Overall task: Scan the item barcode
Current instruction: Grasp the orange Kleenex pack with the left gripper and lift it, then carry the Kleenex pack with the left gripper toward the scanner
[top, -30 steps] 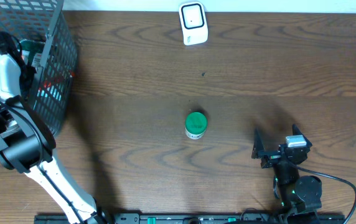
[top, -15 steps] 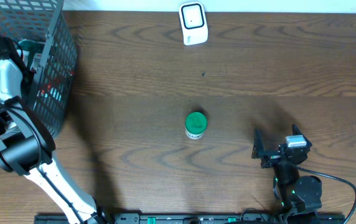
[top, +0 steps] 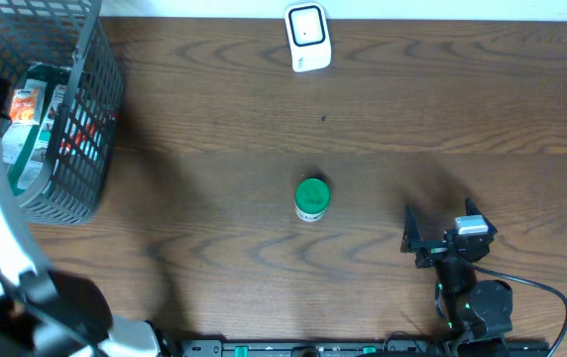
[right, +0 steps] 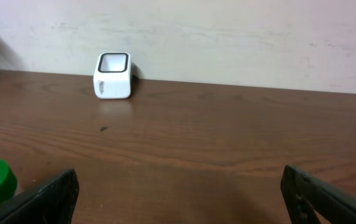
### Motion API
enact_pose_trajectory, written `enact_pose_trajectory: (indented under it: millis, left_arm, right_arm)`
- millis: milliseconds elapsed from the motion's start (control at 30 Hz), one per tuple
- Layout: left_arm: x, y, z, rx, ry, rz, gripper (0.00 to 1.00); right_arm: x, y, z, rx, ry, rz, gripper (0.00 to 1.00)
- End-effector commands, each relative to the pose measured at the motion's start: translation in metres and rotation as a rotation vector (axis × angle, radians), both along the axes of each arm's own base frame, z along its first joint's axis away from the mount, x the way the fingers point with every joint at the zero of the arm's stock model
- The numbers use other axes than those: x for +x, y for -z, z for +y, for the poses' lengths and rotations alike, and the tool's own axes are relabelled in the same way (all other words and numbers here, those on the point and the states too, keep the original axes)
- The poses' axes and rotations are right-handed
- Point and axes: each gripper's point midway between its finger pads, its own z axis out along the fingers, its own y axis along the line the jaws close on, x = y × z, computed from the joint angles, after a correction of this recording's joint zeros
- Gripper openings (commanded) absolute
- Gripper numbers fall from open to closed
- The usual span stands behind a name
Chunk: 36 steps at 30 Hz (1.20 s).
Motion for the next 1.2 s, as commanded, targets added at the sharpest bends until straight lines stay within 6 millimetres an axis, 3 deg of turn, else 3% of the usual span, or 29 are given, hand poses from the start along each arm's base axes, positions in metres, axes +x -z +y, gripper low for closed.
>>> enact_pose_trajectory:
  millis: [0, 100, 200, 300, 433, 533, 667, 800, 967, 1167]
  left_arm:
    - [-0.015, -0.041, -0.024, 0.069, 0.068, -0.032, 0.36]
    - [-0.030, -0.066, -0.056, 0.104, 0.154, -0.040, 0.36]
    - [-0.044, -0.076, -0.094, 0.098, 0.238, -0.034, 0.36]
    - [-0.053, -0.073, -0.134, 0.080, 0.342, 0.010, 0.36]
    - [-0.063, -0.051, -0.178, 0.083, 0.441, 0.148, 0.36]
    - [-0.065, -0.024, -0.210, 0.096, 0.529, 0.275, 0.36]
    - [-0.062, 0.028, -0.253, 0.089, 0.650, 0.437, 0.36]
    - [-0.056, 0.095, -0.292, 0.107, 0.761, 0.607, 0.36]
    - [-0.053, 0.169, -0.323, 0.135, 0.838, 0.781, 0.36]
    - [-0.048, 0.228, -0.344, 0.137, 0.878, 0.890, 0.36]
  right_arm:
    - [0.000, 0.001, -0.003, 0.015, 0.015, 0.007, 0.99]
    - [0.000, 0.001, -0.003, 0.016, 0.015, 0.006, 0.99]
    - [0.000, 0.001, -0.003, 0.016, 0.015, 0.006, 0.99]
    - [0.000, 0.001, -0.003, 0.015, 0.015, 0.007, 0.99]
    - [0.000, 0.001, -0.003, 0.015, 0.015, 0.007, 0.99]
    - [0.000, 0.001, -0.003, 0.015, 0.015, 0.007, 0.99]
    - [0.000, 0.001, -0.003, 0.016, 0.015, 0.006, 0.99]
    - [0.000, 0.001, -0.003, 0.016, 0.015, 0.006, 0.99]
    - [0.000, 0.001, -0.003, 0.016, 0.015, 0.006, 0.99]
    - [0.000, 0.001, -0.003, 0.016, 0.015, 0.006, 0.99]
